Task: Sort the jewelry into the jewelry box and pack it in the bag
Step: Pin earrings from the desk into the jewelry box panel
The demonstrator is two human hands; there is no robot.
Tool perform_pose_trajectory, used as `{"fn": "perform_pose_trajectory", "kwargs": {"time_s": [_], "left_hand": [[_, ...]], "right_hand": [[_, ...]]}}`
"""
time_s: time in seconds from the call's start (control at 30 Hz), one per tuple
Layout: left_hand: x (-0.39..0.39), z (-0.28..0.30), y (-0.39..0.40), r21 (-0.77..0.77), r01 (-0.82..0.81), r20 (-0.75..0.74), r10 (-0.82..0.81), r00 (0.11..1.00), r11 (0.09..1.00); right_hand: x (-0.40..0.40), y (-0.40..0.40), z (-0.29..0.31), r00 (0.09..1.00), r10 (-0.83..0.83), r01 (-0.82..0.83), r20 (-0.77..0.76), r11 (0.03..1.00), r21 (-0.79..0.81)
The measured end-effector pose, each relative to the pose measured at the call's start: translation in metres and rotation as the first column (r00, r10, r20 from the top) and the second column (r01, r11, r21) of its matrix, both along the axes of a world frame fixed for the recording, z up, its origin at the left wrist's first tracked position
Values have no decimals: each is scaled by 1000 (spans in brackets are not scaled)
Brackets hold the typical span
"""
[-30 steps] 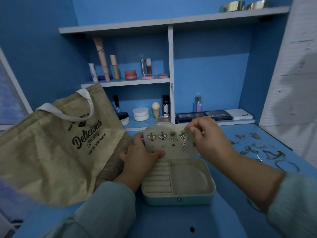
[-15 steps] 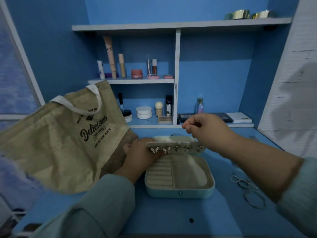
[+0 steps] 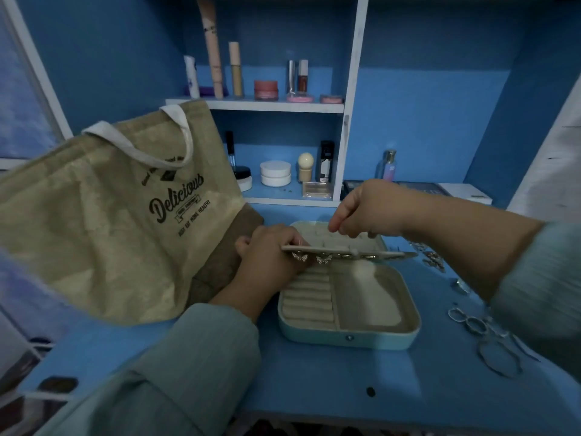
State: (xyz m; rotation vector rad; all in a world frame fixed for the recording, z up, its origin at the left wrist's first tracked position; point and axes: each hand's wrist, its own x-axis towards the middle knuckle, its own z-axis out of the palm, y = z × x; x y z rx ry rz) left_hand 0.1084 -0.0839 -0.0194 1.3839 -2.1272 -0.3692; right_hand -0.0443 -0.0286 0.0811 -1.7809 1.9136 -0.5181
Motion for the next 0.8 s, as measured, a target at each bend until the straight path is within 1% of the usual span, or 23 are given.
{"fn": "perform_pose_trajectory", "kwargs": {"time_s": [0.07,0.17,0.23,0.43,0.67,0.8], "left_hand": [[1,2,2,-7,22,3,-22,1000,1000],[3,3,5,-23,51,47,-50,998,998],[4,3,6,-29,63,43,-62,997,998],[4,3,6,-45,63,73,-59,996,997],[3,3,6,-74,54,113,-45,993,996],[4,3,6,-84,70,144,-57,988,994]], "right_hand": [[2,-6,-1,1000,25,-25,2,1000,8],[5,-14,-1,996,93,-94,4,995,38],[7,-18,-3,991,133,-133,2,989,59],[9,-27,-11,973,230,-227,-14,968,106],[4,-34,-21,962,272,-269,1,953,143],[3,-37,-23,960,281,-279,4,951,133]]}}
